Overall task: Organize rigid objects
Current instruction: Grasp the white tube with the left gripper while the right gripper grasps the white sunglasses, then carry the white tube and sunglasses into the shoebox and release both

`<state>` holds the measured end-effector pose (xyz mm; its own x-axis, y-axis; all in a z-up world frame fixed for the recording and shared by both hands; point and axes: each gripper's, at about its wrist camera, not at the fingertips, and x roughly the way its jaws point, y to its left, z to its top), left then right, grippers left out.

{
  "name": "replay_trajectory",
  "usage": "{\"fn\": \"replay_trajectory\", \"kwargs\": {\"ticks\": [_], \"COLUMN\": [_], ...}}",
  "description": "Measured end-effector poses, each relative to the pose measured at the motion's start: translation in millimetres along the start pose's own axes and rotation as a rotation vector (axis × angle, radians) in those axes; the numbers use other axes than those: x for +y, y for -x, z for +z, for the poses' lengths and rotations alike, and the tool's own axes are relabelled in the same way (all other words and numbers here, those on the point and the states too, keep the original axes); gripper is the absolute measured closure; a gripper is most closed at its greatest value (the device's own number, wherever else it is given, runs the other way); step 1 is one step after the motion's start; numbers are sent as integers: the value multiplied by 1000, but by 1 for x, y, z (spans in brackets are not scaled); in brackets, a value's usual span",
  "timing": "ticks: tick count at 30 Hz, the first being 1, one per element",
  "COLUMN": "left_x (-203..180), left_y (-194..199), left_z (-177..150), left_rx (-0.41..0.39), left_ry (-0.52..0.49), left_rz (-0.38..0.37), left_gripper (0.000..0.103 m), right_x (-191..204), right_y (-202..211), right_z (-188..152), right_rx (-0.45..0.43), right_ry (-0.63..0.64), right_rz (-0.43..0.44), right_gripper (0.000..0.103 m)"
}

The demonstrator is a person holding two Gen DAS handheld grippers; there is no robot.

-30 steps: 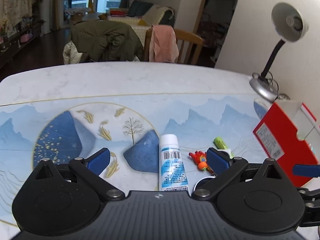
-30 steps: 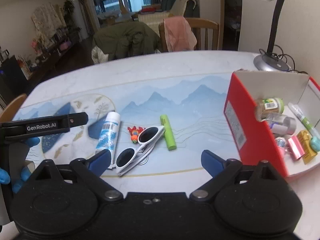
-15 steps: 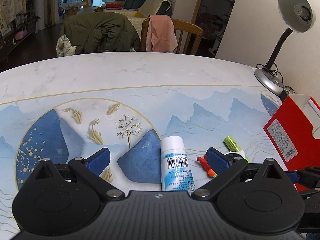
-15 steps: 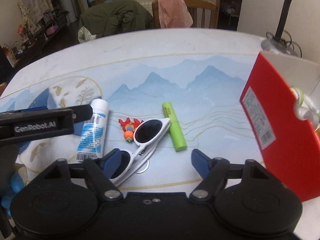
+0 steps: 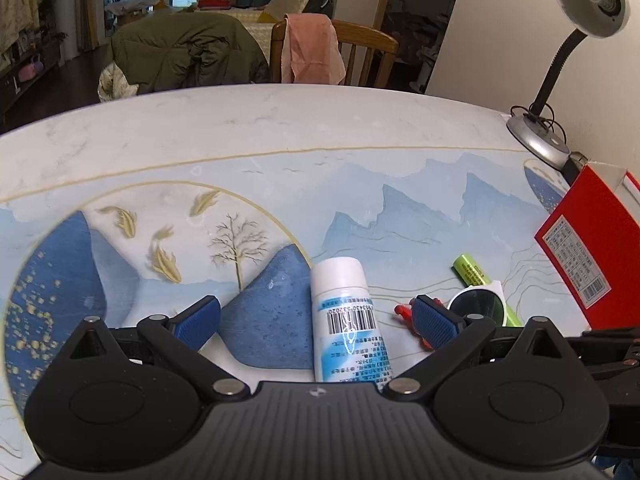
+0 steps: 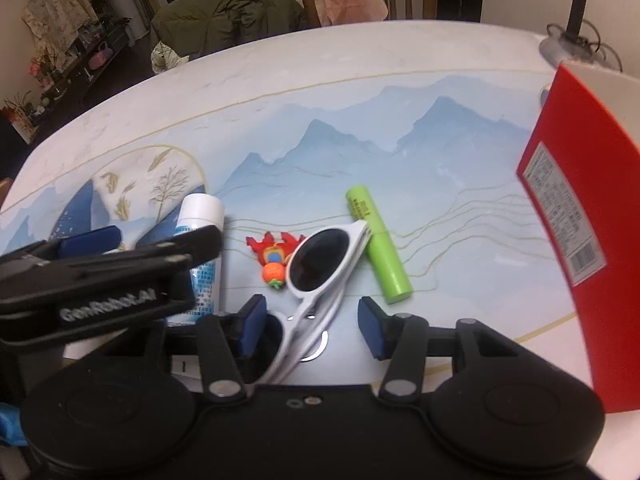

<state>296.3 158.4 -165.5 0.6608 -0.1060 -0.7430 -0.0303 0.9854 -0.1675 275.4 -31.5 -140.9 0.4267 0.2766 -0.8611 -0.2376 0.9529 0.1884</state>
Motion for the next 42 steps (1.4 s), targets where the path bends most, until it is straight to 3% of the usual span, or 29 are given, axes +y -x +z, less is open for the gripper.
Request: {"fn": "replay_trajectory", "kwargs": {"ticks": [9, 12, 15, 22, 42], "left_x": [6, 9, 8, 3, 2], "left_y": [-7, -9, -8, -4, 40], "left_z": [-1, -1, -1, -2, -27], "left_rx": [22, 32, 31, 43, 66], "left_ry": [40, 54, 43, 22, 91], "left_rz": [-32, -46, -48, -86, -129], "left_gripper": [6, 21, 29, 65, 67], "right_x": [-4, -8, -9, -9, -29], "right_y": [0, 3, 4, 10, 53], "right_z": [2, 2, 3, 1, -25], "right_rx": [11, 0, 0, -13, -43], "right_ry": [-37, -52, -59, -55, -104], "right_rz": [49, 64, 69, 75, 110], "right_gripper": [67, 70, 71, 73, 76]}}
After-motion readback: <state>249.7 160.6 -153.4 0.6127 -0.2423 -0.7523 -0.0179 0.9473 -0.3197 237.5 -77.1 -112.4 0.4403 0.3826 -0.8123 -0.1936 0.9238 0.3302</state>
